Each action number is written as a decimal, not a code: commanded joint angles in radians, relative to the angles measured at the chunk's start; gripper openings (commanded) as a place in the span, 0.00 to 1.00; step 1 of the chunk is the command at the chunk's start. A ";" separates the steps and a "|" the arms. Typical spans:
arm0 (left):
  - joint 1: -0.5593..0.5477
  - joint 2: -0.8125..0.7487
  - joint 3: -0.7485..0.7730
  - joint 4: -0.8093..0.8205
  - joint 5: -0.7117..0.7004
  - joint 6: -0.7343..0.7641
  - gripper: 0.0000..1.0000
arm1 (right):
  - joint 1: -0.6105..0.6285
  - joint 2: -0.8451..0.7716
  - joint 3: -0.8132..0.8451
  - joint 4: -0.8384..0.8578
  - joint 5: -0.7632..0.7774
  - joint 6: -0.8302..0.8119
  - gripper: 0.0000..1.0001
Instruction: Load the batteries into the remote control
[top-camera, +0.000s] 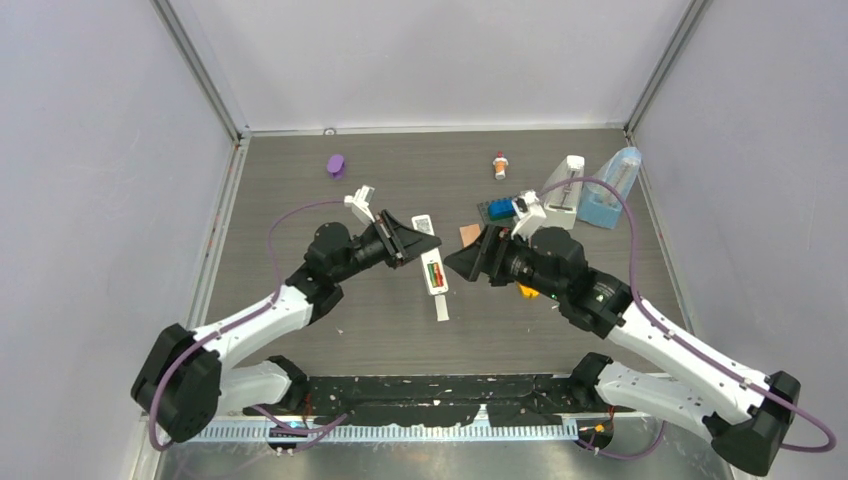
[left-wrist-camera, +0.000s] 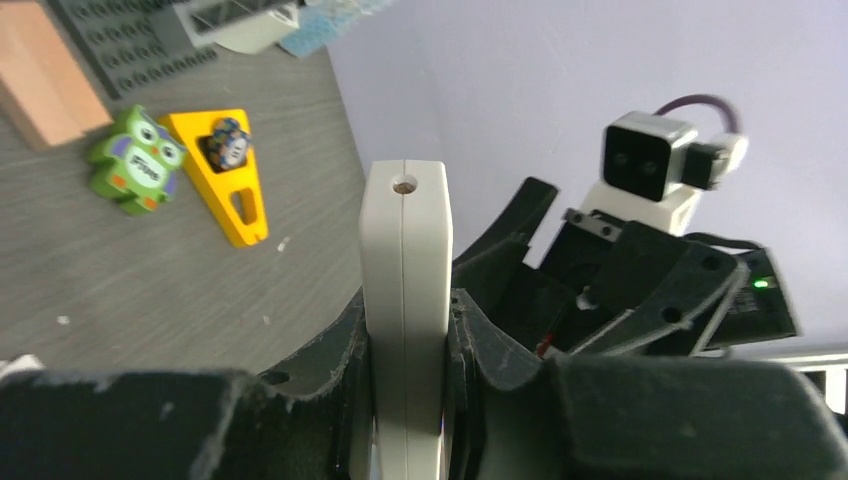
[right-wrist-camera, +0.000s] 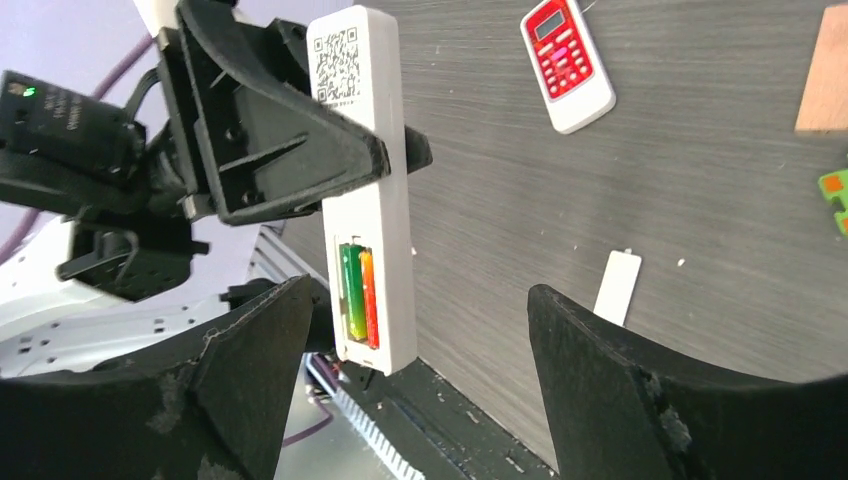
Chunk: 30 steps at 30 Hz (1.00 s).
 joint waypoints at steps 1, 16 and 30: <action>0.013 -0.083 0.029 -0.186 -0.086 0.139 0.00 | 0.050 0.103 0.148 -0.061 0.041 -0.148 0.84; 0.030 -0.187 0.054 -0.352 -0.136 0.121 0.01 | 0.307 0.482 0.477 -0.290 0.281 -0.322 0.87; 0.127 -0.259 0.005 -0.366 0.025 0.123 0.30 | 0.339 0.502 0.463 -0.236 0.283 -0.502 0.20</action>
